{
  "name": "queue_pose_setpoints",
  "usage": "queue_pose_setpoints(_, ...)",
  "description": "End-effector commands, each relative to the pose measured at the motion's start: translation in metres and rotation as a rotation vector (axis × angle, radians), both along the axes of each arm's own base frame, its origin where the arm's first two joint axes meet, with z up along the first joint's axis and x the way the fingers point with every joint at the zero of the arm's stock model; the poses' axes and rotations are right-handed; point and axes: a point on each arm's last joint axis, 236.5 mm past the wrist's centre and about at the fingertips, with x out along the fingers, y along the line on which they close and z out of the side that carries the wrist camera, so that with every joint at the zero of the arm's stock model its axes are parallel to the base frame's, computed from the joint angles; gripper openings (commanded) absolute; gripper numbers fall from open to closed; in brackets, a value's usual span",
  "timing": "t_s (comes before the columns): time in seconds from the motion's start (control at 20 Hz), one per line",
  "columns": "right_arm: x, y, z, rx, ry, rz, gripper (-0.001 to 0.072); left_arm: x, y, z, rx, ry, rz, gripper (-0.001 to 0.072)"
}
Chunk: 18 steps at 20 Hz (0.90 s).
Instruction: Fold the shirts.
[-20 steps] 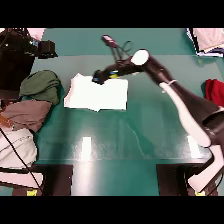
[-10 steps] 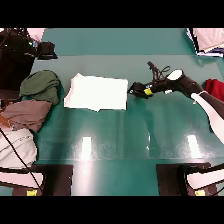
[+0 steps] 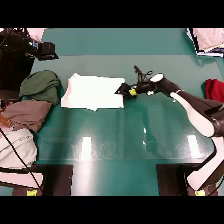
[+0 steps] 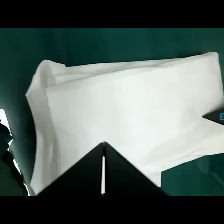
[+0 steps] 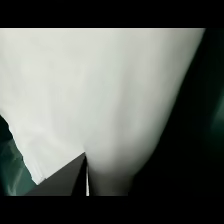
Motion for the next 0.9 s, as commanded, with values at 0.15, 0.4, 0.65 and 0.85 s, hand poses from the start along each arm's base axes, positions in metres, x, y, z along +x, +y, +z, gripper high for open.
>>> queue_pose_setpoints(0.15, 0.015, 0.035, 0.021, 0.012, -0.152, 0.032, 0.0013, -0.004, -0.001, -0.003, 0.001, 0.020, -0.008, 0.0025)
queue_pose_setpoints(0.4, 0.022, -0.057, 0.079, -0.062, -0.255, -0.063, 0.0013, -0.010, -0.009, -0.005, 0.004, 0.041, -0.032, 0.0025)
queue_pose_setpoints(0.65, 0.017, -0.222, 0.127, -0.156, -0.311, -0.323, 0.0013, -0.017, -0.072, 0.001, -0.003, -0.007, -0.144, 0.0024)
queue_pose_setpoints(0.85, 0.011, -0.356, 0.167, -0.229, -0.382, -0.612, 0.0012, -0.023, -0.129, 0.011, -0.022, -0.079, -0.230, 0.0025)
